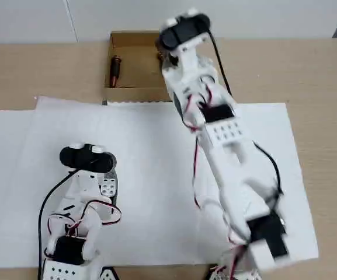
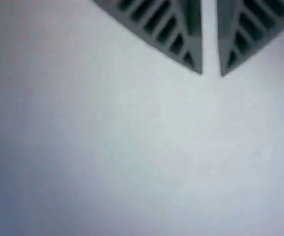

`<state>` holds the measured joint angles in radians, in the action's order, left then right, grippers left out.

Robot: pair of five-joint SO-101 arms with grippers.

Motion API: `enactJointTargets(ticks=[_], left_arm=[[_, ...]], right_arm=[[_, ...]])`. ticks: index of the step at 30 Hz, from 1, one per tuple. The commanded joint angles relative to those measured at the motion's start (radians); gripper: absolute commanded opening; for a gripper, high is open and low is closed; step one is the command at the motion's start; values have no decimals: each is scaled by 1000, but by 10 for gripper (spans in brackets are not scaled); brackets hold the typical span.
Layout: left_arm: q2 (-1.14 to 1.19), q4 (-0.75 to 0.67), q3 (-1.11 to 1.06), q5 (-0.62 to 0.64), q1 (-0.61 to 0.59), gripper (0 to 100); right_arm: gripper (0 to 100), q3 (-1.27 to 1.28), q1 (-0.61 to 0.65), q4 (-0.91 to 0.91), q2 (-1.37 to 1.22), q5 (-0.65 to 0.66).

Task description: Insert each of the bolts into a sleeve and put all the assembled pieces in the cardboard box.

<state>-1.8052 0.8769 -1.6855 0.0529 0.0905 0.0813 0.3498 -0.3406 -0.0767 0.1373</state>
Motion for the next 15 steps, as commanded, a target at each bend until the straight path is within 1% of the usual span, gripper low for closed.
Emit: enactJointTargets(ticks=[1, 5, 9, 15], left_arm=[[-9, 3, 4, 0, -8, 7], [-9, 3, 4, 0, -8, 7], [-9, 3, 4, 0, -8, 7], [-9, 3, 4, 0, -8, 7]], right_arm=[[7, -270, -5, 36, -176, 74], [7, -488, -4, 36, -397, 114], [8, -672, 4, 31, -578, 120], [13, -850, 25, 27, -759, 147]])
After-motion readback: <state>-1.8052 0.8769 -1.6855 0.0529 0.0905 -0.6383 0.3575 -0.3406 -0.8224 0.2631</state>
